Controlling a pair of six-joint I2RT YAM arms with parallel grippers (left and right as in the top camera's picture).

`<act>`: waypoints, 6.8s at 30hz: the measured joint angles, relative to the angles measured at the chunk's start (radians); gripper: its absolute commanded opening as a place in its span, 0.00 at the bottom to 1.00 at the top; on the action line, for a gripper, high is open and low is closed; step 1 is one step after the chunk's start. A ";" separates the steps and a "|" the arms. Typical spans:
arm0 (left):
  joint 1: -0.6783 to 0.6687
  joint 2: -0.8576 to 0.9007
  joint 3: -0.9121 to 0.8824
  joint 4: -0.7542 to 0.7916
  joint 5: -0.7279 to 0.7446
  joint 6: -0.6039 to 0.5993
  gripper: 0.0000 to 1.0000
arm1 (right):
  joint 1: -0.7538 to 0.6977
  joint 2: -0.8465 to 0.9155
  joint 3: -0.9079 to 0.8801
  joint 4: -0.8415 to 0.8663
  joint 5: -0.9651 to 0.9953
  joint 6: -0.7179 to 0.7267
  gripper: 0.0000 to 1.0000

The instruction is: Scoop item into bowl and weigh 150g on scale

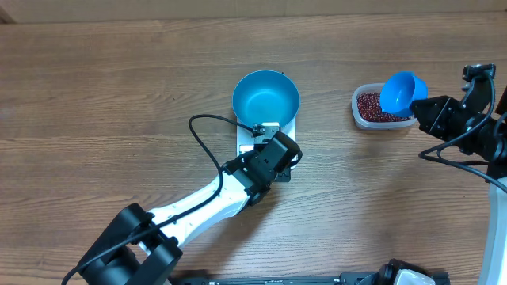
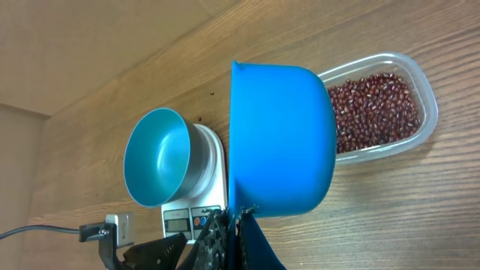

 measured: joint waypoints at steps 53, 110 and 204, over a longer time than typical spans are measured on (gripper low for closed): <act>0.000 0.115 0.152 -0.157 -0.069 0.055 0.08 | 0.000 0.000 0.000 0.004 0.000 0.005 0.04; 0.000 0.202 0.153 -0.080 -0.124 0.048 0.04 | 0.000 0.000 0.000 0.003 0.005 0.005 0.04; 0.013 0.207 0.441 -0.528 0.053 0.030 0.04 | 0.000 0.000 0.000 -0.007 0.011 0.005 0.04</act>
